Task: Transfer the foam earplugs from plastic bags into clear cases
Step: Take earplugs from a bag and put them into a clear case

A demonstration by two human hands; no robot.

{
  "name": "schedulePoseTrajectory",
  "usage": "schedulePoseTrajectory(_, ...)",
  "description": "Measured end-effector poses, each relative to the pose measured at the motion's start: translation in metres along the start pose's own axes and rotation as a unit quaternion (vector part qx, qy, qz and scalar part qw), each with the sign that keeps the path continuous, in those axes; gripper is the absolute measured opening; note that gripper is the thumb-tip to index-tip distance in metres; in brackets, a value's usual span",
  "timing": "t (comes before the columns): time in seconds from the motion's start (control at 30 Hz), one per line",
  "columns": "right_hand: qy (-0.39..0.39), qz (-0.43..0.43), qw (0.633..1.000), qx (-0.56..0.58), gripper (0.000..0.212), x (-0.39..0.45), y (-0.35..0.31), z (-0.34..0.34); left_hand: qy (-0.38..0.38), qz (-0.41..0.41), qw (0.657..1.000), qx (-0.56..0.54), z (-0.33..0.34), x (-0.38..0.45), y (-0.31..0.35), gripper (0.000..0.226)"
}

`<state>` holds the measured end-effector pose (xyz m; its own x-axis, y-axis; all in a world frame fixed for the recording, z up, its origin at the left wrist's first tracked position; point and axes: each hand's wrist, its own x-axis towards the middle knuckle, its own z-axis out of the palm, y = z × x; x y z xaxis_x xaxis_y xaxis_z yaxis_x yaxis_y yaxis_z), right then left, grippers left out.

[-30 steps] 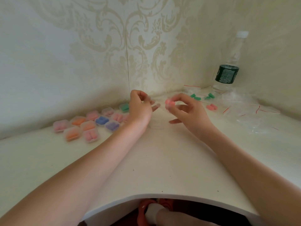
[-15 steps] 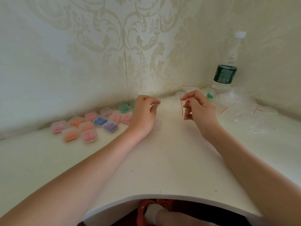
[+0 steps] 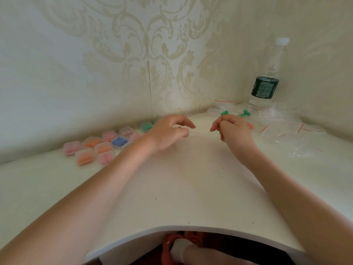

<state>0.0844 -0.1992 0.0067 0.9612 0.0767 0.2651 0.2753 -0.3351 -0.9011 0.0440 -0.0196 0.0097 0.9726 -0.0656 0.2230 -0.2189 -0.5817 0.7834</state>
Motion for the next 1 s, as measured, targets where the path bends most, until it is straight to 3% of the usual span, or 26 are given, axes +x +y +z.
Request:
schedulePoseTrajectory(0.1,-0.041,0.003,0.999,0.013,0.037,0.000,0.002,0.002,-0.075,-0.011,0.996,0.052,-0.012,-0.006,-0.002,0.029)
schedulePoseTrajectory(0.23,-0.069,-0.069,0.990,-0.104,0.038,-0.006,0.002,0.003,-0.114,-0.015,0.986,0.123,-0.013,-0.006,-0.007,0.039)
schedulePoseTrajectory(0.37,-0.107,-0.120,0.980,-0.117,0.023,-0.010,0.002,0.005,-0.019,-0.011,0.998,0.063,-0.005,-0.006,-0.010,0.041)
schedulePoseTrajectory(0.5,-0.124,-0.131,0.971,-0.154,0.028,-0.014,0.002,0.010,0.100,0.052,0.991,0.074,0.014,-0.006,-0.011,0.040)
schedulePoseTrajectory(0.7,-0.119,-0.074,0.979,-0.147,0.033,-0.013,-0.002,0.014,0.141,0.160,0.971,0.111,0.032,-0.006,-0.005,0.045)
schedulePoseTrajectory(0.83,-0.150,-0.086,0.970,-0.173,0.028,-0.014,-0.002,0.014,0.160,0.151,0.967,0.131,0.032,-0.010,-0.005,0.052)
schedulePoseTrajectory(1.0,-0.152,-0.086,0.972,-0.157,0.029,-0.016,-0.004,0.013,0.165,0.167,0.959,0.156,0.030,-0.009,-0.004,0.045)
